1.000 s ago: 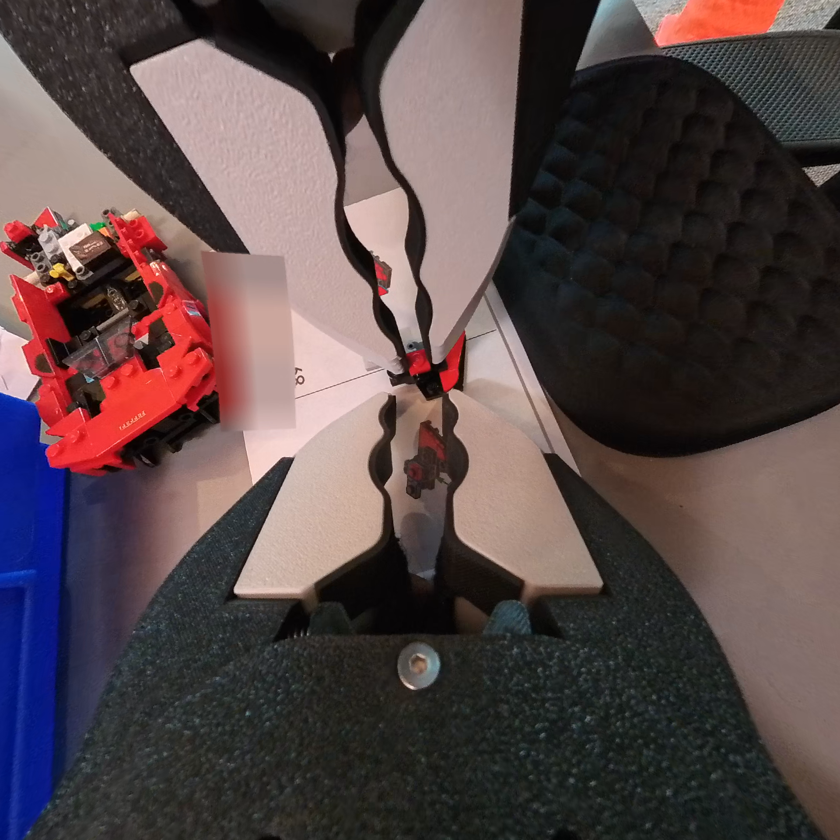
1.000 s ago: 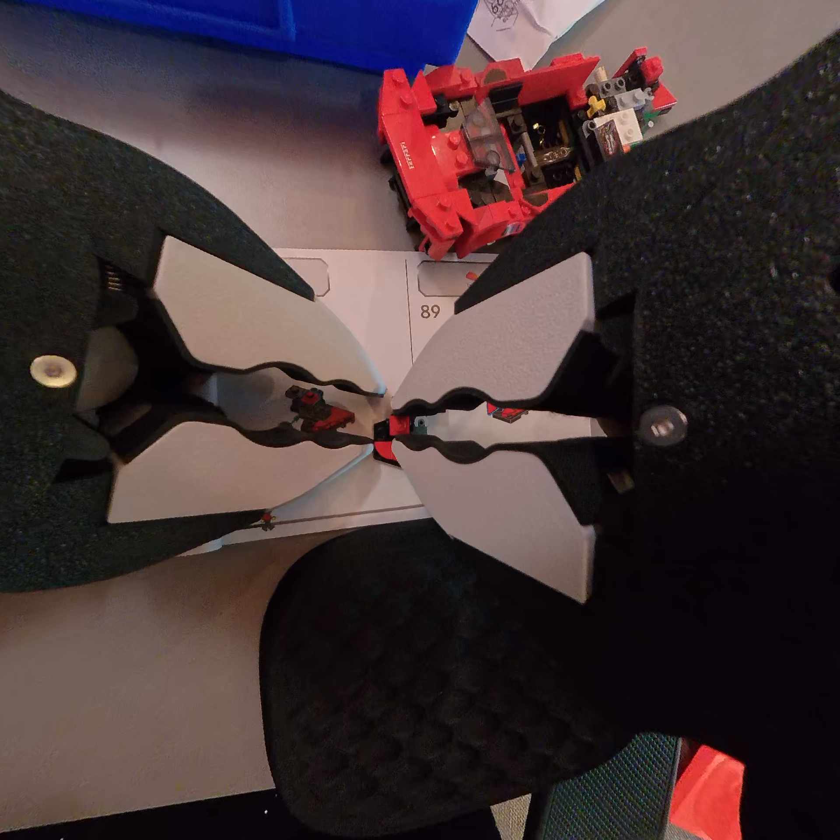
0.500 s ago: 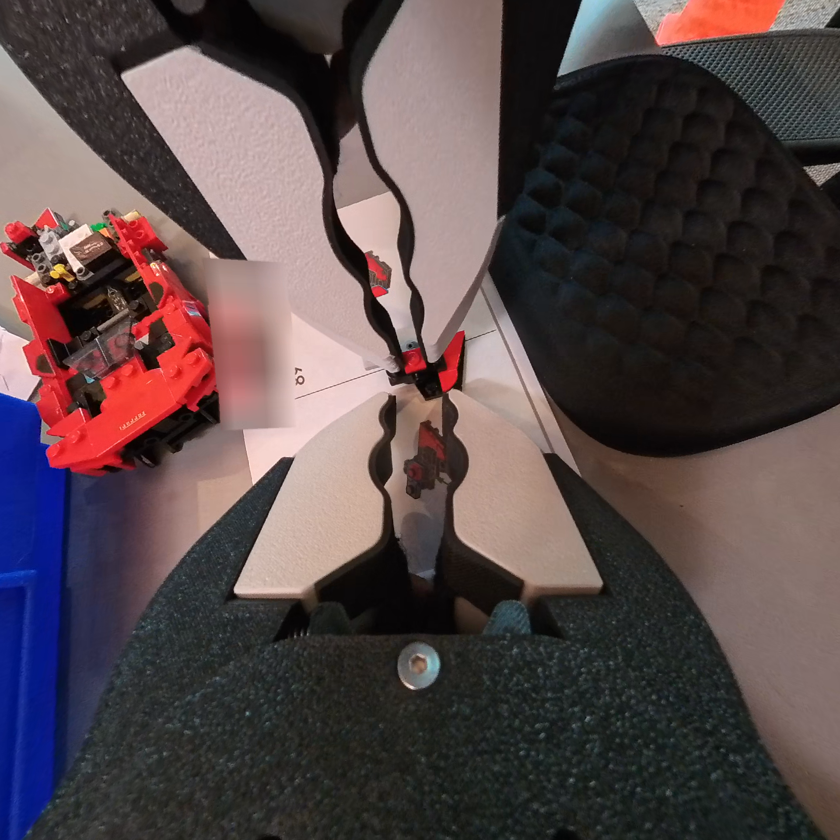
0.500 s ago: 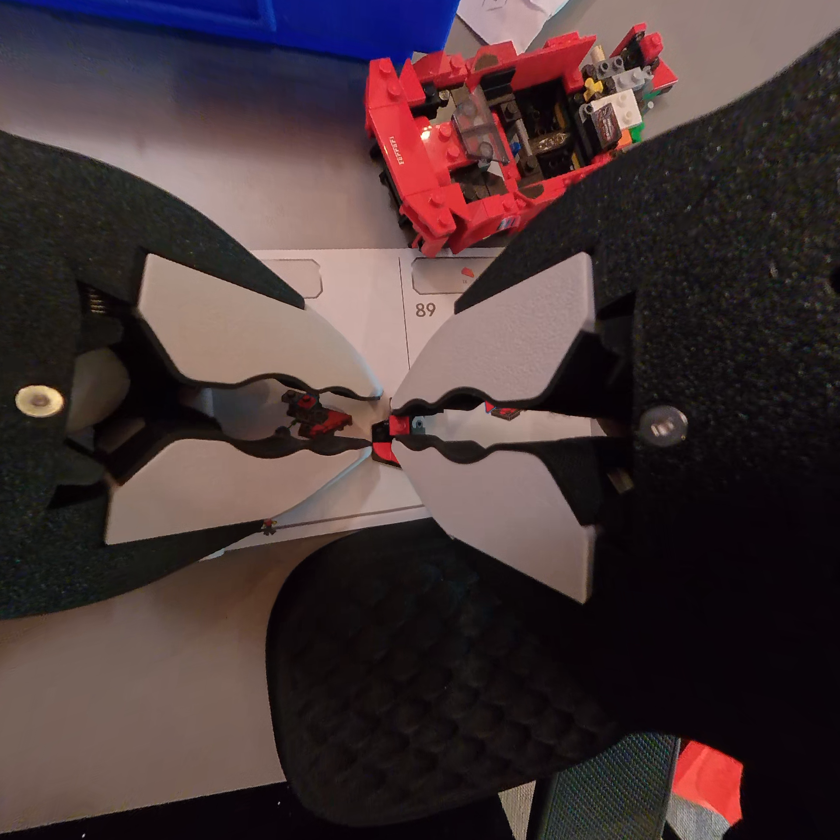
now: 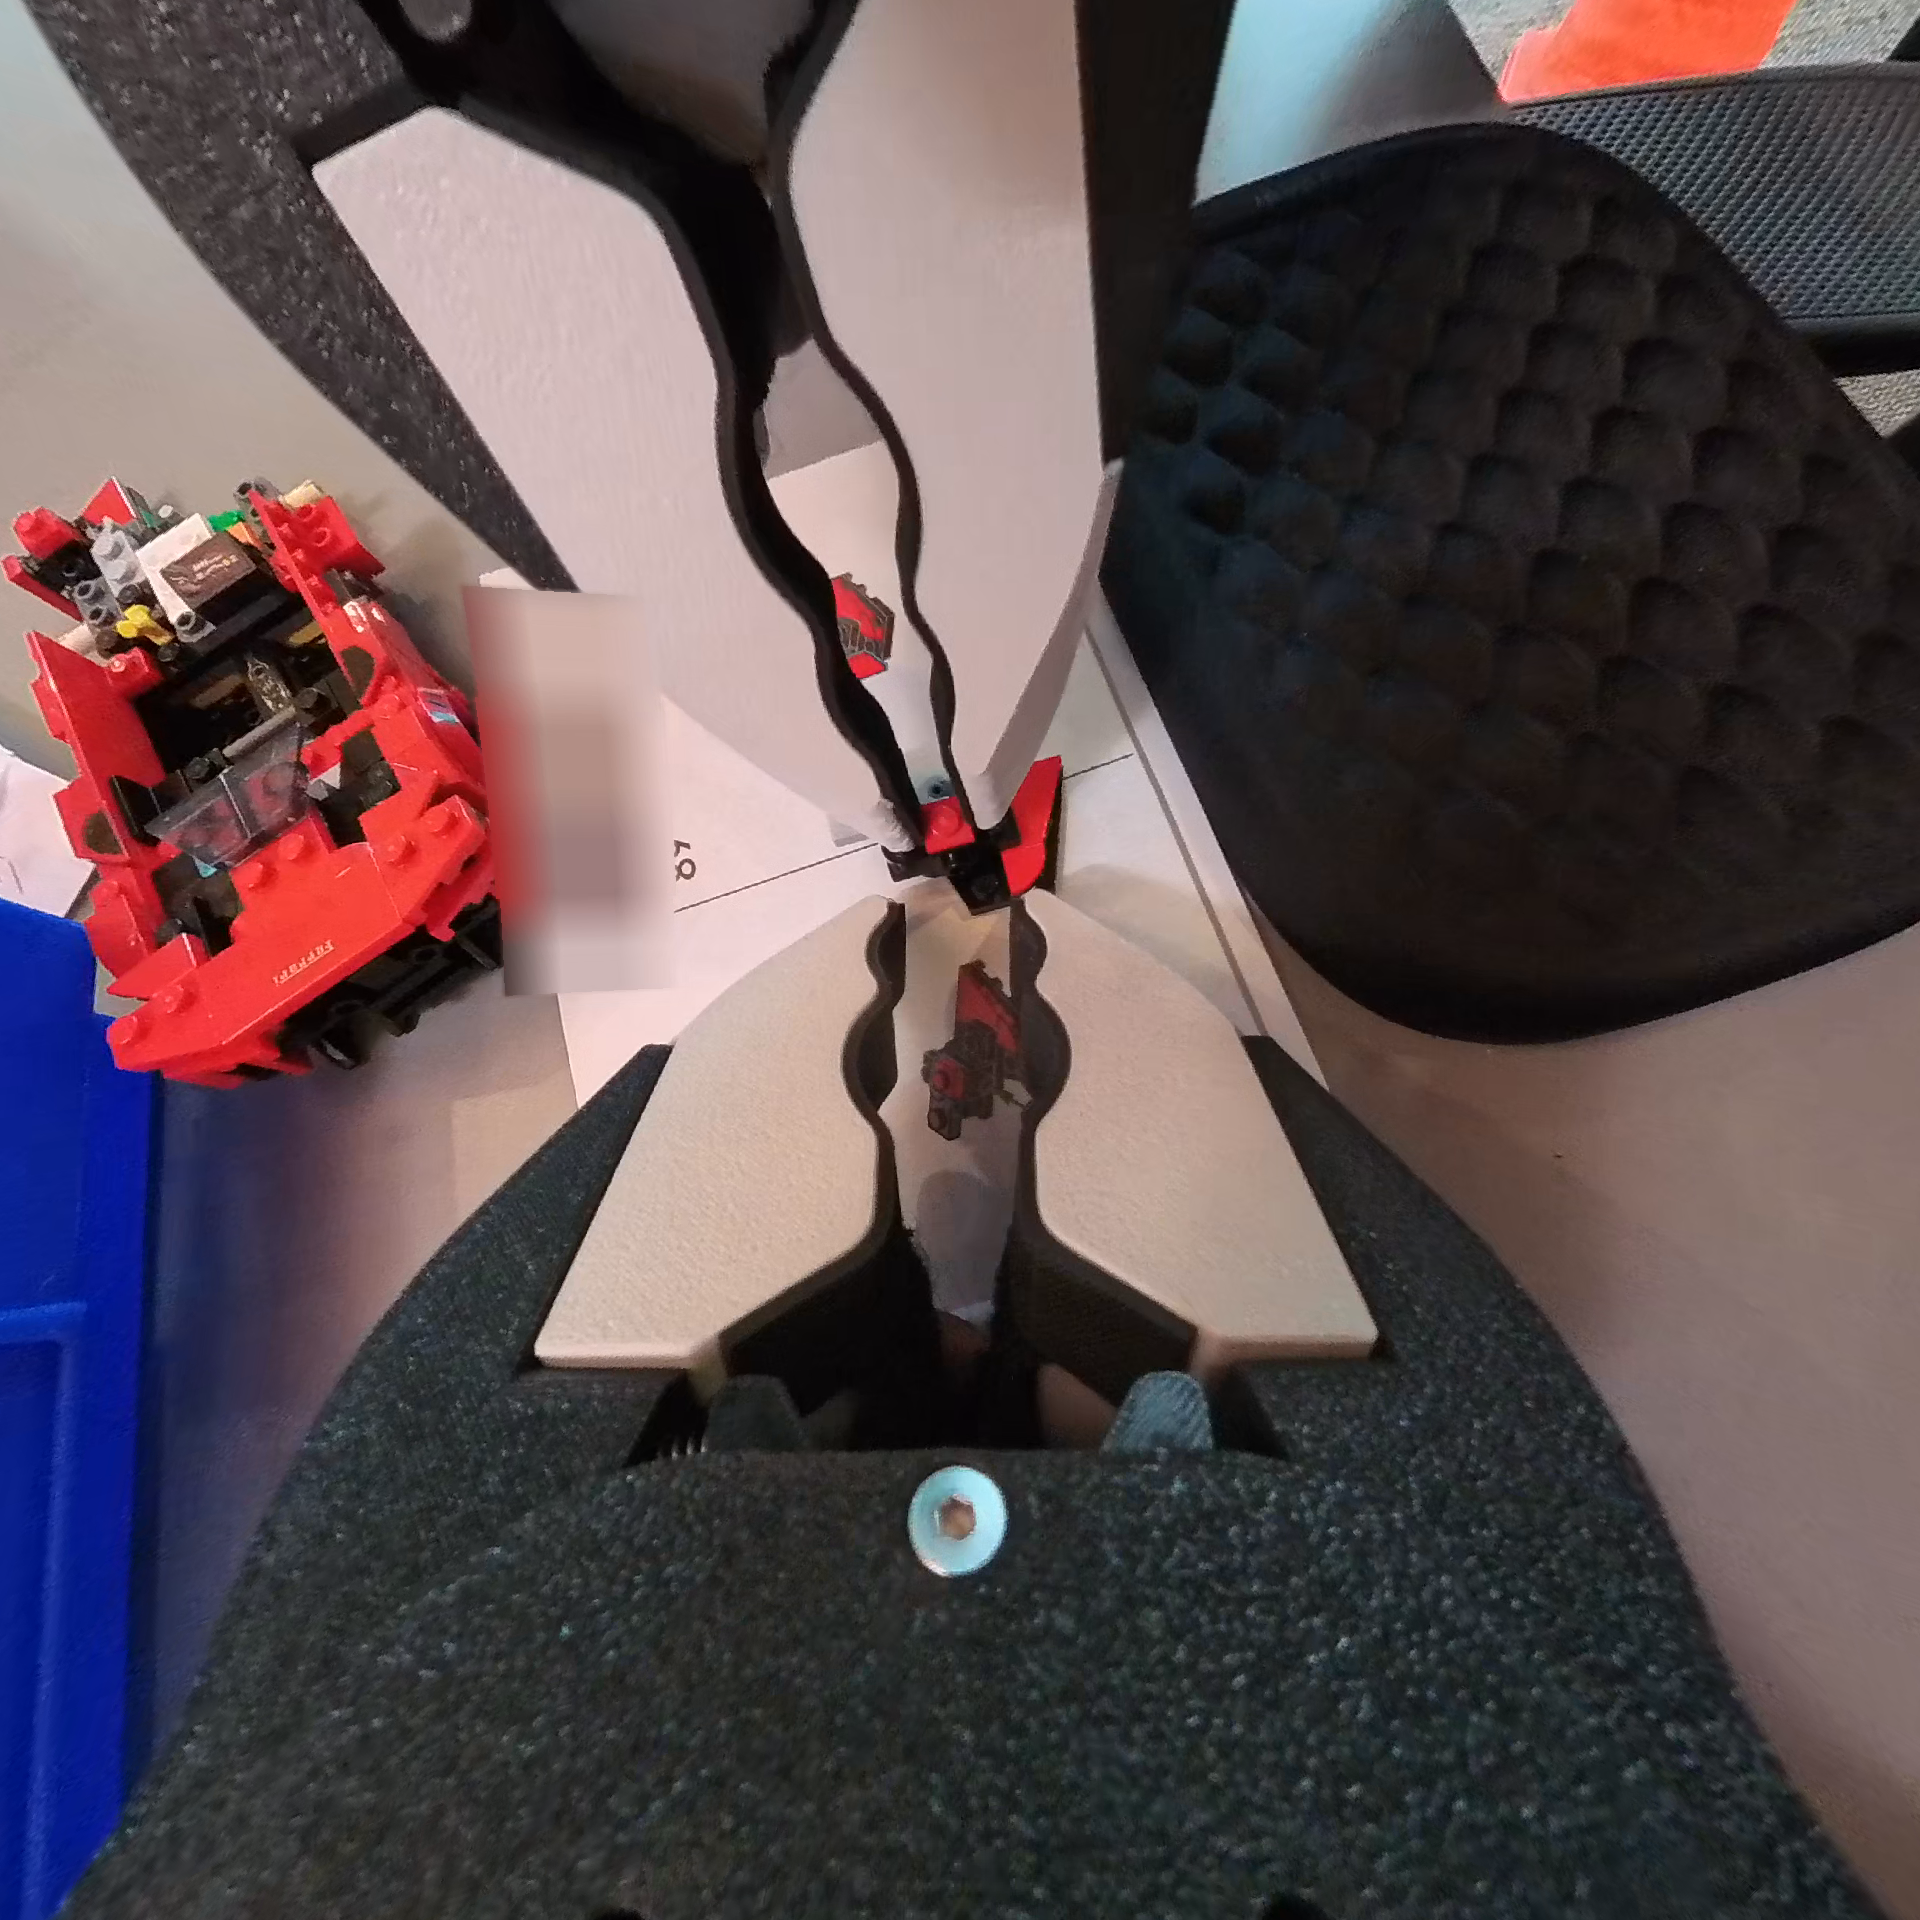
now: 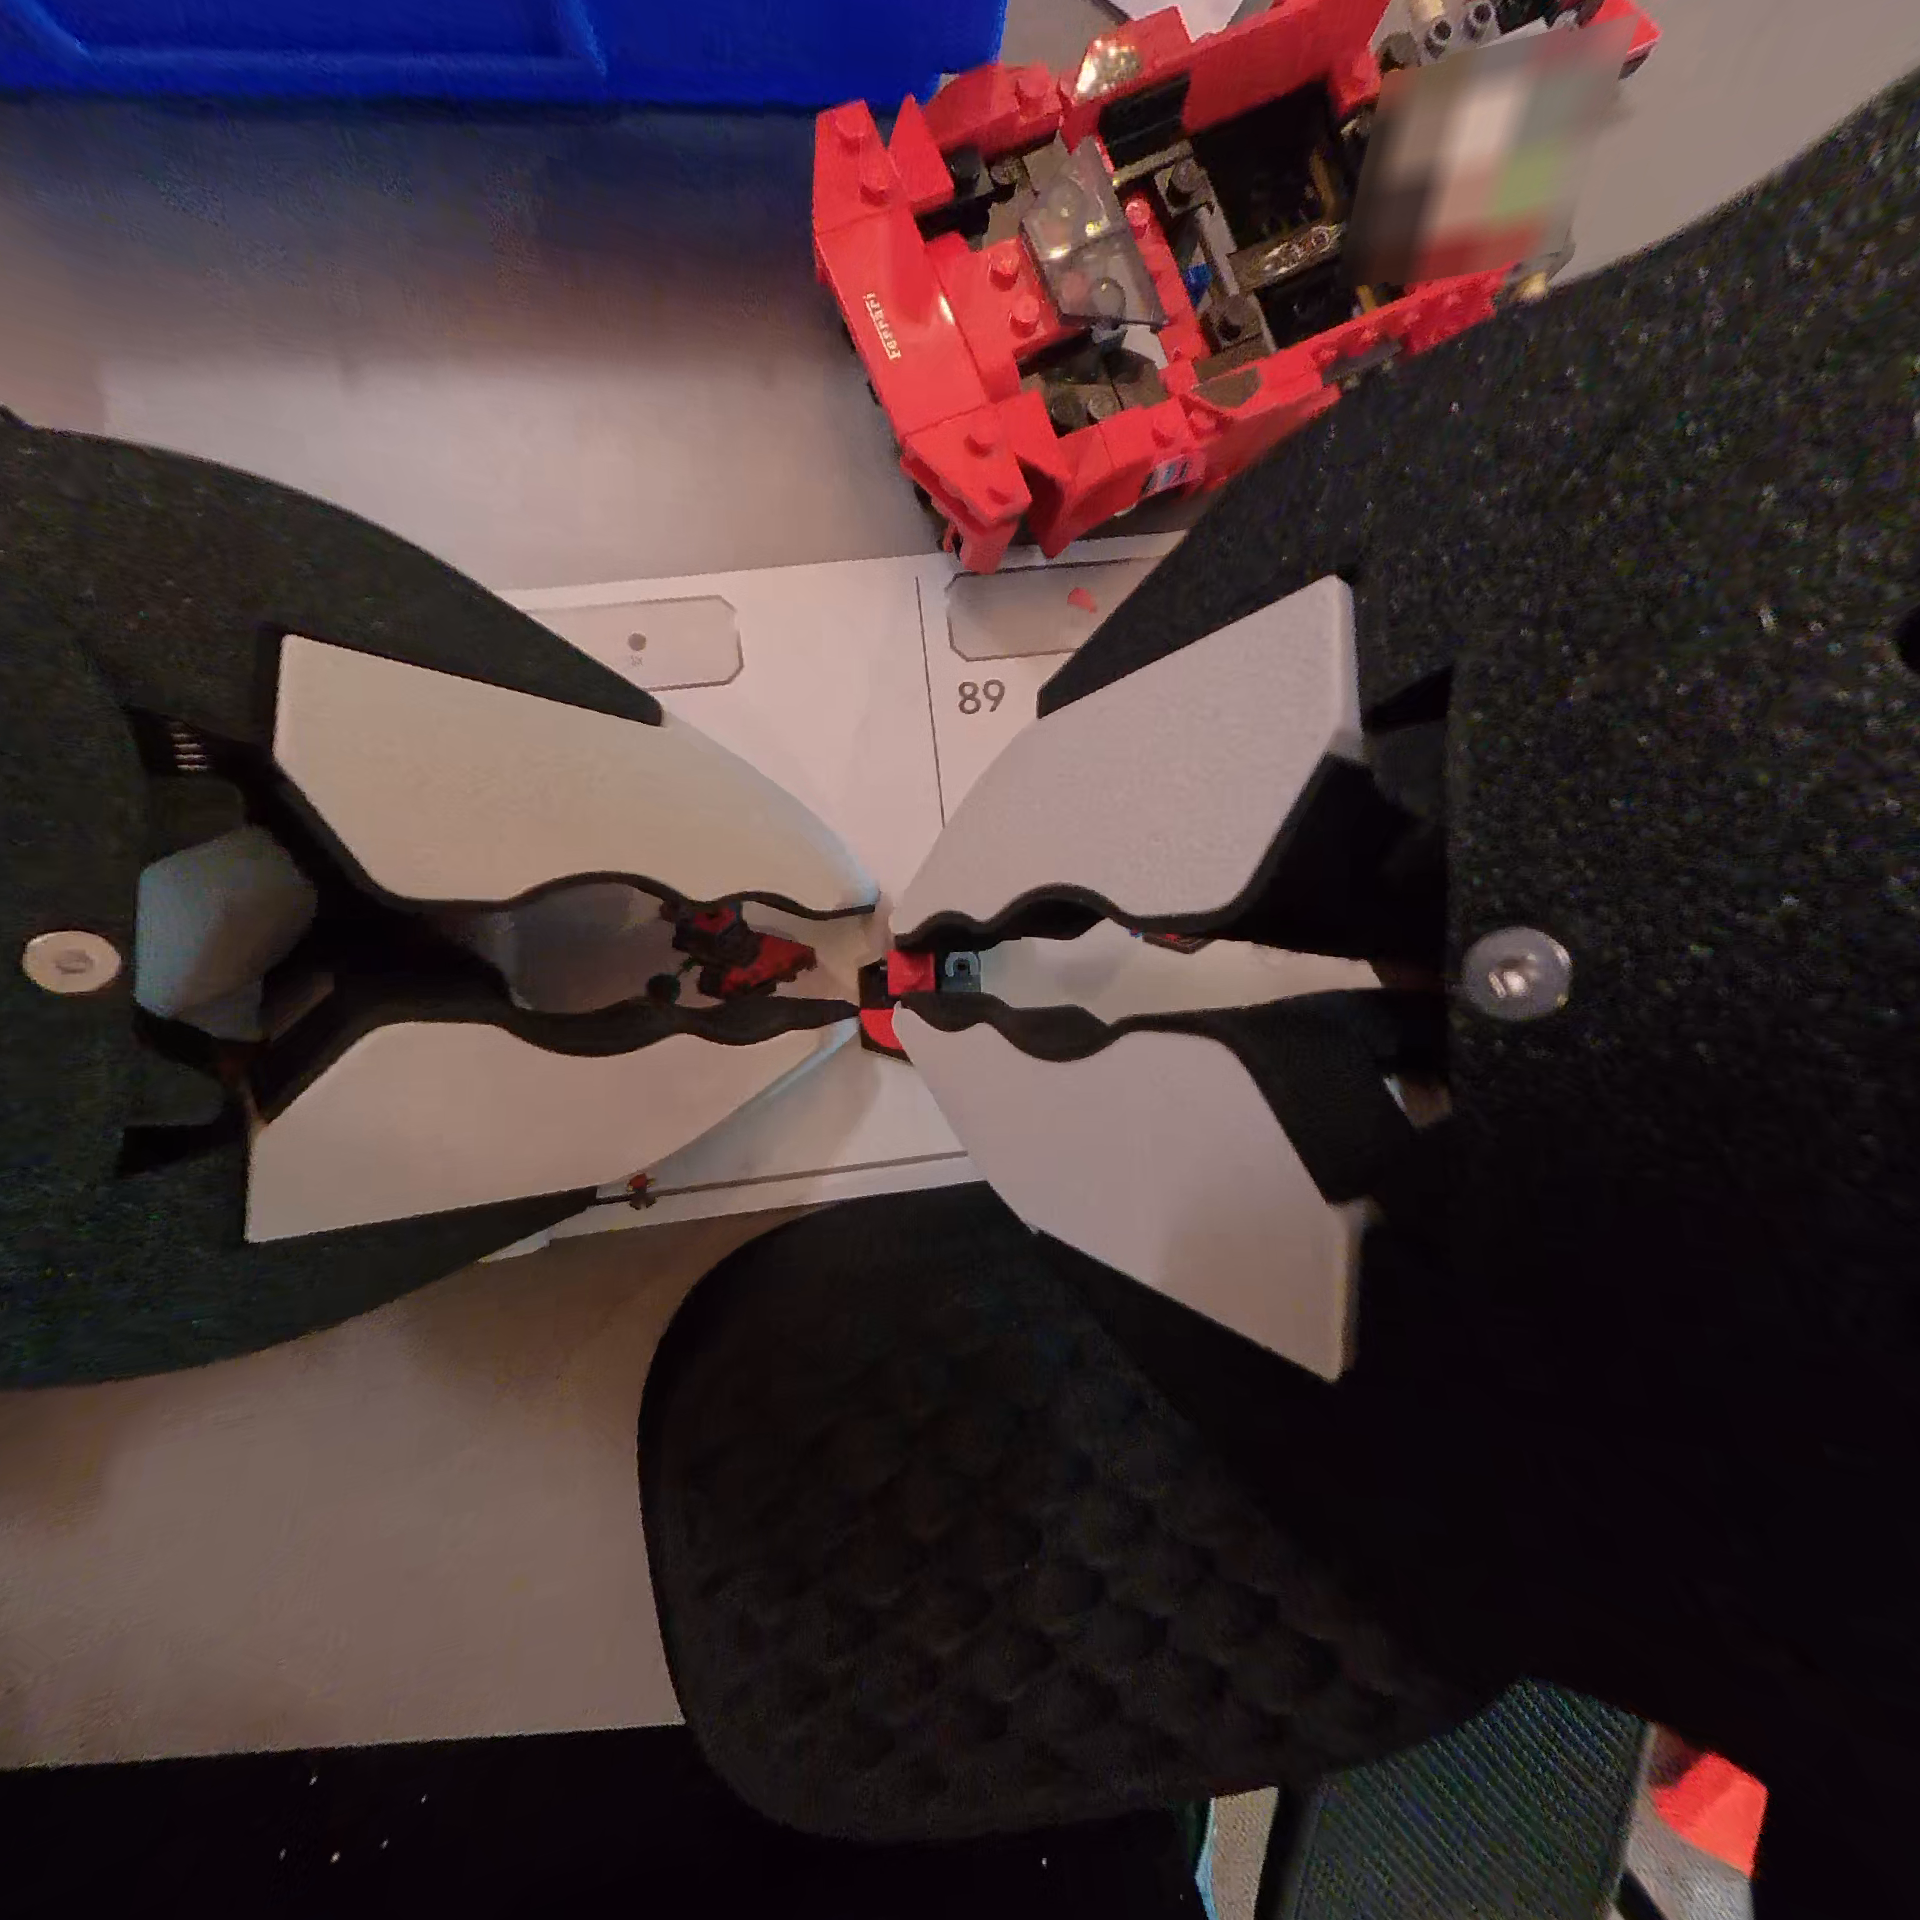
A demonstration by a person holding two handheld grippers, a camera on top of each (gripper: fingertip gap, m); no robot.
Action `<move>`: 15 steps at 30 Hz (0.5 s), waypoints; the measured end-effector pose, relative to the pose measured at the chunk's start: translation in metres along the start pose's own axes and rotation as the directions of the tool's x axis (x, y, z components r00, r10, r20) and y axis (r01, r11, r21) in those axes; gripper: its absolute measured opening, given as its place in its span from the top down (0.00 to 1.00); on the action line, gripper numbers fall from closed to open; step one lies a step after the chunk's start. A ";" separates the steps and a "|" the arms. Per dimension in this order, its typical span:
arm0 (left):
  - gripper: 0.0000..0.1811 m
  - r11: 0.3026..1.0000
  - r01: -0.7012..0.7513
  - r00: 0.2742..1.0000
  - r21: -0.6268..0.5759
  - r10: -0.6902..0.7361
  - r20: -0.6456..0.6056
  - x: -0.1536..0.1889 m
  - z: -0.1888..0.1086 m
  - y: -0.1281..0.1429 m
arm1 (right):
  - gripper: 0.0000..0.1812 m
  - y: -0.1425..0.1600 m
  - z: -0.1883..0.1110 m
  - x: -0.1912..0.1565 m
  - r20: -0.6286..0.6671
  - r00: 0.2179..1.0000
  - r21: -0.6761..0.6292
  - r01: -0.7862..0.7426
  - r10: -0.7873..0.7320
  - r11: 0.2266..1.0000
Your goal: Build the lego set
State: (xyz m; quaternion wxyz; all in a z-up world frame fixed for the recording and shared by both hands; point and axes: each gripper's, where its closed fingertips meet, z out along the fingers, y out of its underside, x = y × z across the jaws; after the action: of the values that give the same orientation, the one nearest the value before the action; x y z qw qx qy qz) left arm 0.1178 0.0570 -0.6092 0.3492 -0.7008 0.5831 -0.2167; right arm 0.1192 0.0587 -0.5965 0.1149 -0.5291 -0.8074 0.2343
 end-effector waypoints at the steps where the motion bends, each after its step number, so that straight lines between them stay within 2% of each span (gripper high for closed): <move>1: 0.90 1.000 0.000 1.000 0.000 0.000 0.000 0.000 0.000 0.000 | 0.95 0.000 0.000 0.000 -0.003 1.000 0.008 0.005 -0.005 1.000; 15: 0.90 1.000 0.001 1.000 0.000 -0.001 -0.001 0.000 0.000 0.000 | 0.96 -0.001 -0.001 0.000 -0.039 0.999 0.028 0.038 -0.037 0.999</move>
State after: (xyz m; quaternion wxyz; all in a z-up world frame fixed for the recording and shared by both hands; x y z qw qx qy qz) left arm 0.1179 0.0573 -0.6094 0.3486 -0.7011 0.5829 -0.2173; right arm 0.1187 0.0587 -0.5954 0.1422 -0.5164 -0.8116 0.2334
